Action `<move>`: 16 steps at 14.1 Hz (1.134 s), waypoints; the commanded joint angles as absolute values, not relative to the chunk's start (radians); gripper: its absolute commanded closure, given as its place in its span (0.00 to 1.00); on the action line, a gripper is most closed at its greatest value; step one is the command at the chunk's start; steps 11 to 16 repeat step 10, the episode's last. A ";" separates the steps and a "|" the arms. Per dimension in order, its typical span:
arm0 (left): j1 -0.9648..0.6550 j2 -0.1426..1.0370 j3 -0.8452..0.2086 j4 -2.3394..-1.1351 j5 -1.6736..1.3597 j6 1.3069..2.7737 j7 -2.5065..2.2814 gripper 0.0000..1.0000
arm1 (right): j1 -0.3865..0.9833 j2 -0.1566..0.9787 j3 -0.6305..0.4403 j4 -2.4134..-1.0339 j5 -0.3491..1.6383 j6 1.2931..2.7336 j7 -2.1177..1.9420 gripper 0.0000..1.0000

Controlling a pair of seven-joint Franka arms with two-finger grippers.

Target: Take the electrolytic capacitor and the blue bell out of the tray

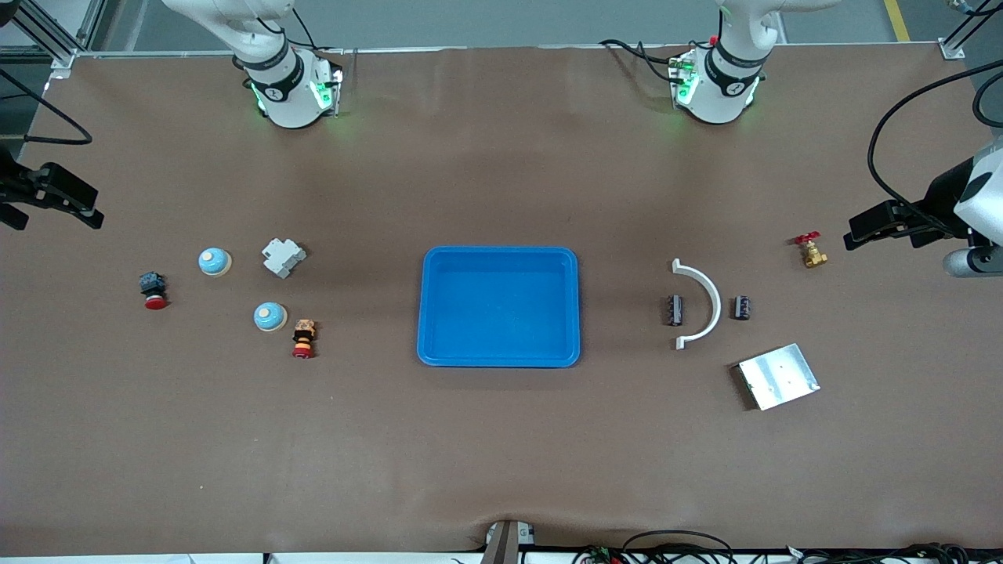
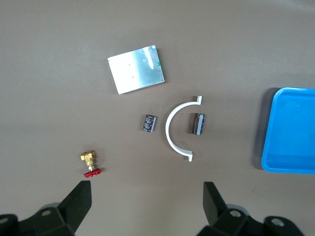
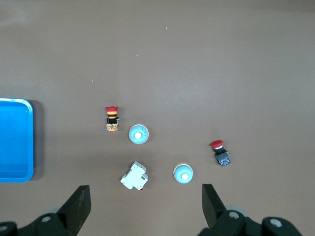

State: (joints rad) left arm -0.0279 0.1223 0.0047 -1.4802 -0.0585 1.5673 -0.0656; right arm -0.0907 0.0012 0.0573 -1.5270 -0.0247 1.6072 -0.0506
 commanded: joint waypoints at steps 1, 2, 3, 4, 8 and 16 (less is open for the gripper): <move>-0.031 0.117 0.005 -1.468 -0.038 1.546 -0.075 0.00 | -0.100 -0.006 0.061 -1.523 -0.035 1.597 -0.061 0.00; -0.031 0.115 0.005 -1.468 -0.037 1.546 -0.075 0.00 | -0.097 -0.006 0.063 -1.525 -0.035 1.597 -0.054 0.00; -0.031 0.112 0.005 -1.468 -0.037 1.546 -0.074 0.00 | -0.097 -0.005 0.063 -1.525 -0.035 1.597 -0.054 0.00; -0.031 0.110 0.005 -1.468 -0.035 1.546 -0.071 0.00 | -0.098 -0.005 0.064 -1.525 -0.035 1.597 -0.054 0.00; -0.029 0.109 0.003 -1.468 -0.035 1.546 -0.069 0.00 | -0.097 -0.005 0.064 -1.522 -0.035 1.595 -0.054 0.00; -0.031 0.109 0.003 -1.468 -0.034 1.546 -0.071 0.00 | -0.098 -0.006 0.063 -1.525 -0.035 1.592 -0.054 0.00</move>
